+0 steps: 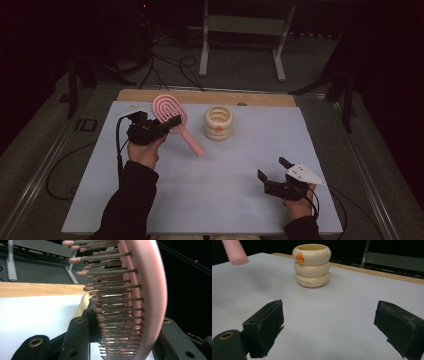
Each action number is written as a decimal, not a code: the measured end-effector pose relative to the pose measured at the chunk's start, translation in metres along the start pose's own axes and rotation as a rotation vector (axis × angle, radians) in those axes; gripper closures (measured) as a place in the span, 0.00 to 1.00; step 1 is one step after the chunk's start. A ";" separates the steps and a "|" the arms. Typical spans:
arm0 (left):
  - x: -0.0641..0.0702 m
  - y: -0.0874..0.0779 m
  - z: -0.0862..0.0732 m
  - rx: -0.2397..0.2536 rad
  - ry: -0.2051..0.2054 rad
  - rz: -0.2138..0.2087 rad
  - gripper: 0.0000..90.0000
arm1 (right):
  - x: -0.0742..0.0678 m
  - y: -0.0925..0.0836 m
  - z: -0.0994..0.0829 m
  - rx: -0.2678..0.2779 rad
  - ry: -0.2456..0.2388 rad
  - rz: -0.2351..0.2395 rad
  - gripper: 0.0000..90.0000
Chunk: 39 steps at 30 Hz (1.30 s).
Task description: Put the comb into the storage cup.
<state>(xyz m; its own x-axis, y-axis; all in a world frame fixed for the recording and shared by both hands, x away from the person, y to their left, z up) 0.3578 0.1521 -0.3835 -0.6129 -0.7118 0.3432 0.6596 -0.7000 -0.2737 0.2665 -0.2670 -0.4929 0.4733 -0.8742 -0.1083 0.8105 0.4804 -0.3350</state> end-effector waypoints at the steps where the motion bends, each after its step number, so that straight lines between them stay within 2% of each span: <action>1: 0.000 0.002 0.004 0.000 0.006 0.002 0.71 | 0.000 0.000 0.000 0.000 0.000 0.000 0.10; 5: -0.002 0.005 0.011 0.004 0.006 0.008 0.71 | 0.001 -0.001 0.000 0.008 -0.002 0.000 0.10; 10: -0.005 0.007 0.017 0.001 0.024 0.016 0.71 | 0.002 0.000 0.000 0.010 -0.003 -0.003 0.10; 14: -0.007 0.007 0.020 0.006 0.021 0.015 0.71 | 0.003 0.001 -0.001 0.004 -0.005 -0.005 0.10; 22: -0.009 0.012 0.030 0.020 0.044 0.005 0.71 | 0.002 0.000 -0.001 0.009 -0.003 -0.004 0.10; 39: -0.007 0.026 0.043 0.014 0.059 0.017 0.71 | 0.002 0.000 -0.001 0.015 0.002 0.001 0.10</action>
<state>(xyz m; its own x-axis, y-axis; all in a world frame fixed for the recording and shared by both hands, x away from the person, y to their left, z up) 0.3980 0.1417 -0.3543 -0.6262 -0.7258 0.2850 0.6758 -0.6874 -0.2659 0.2675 -0.2691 -0.4946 0.4739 -0.8736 -0.1107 0.8149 0.4827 -0.3209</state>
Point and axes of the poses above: each handheld gripper's, and its own axes: y roughly forward along the jaws, z roughly out of its top, x roughly to its right, the point moved 1 cm from there along y, roughly forward along the jaws, and after that the axes turned 6 degrees about y, right-handed, at the moved point
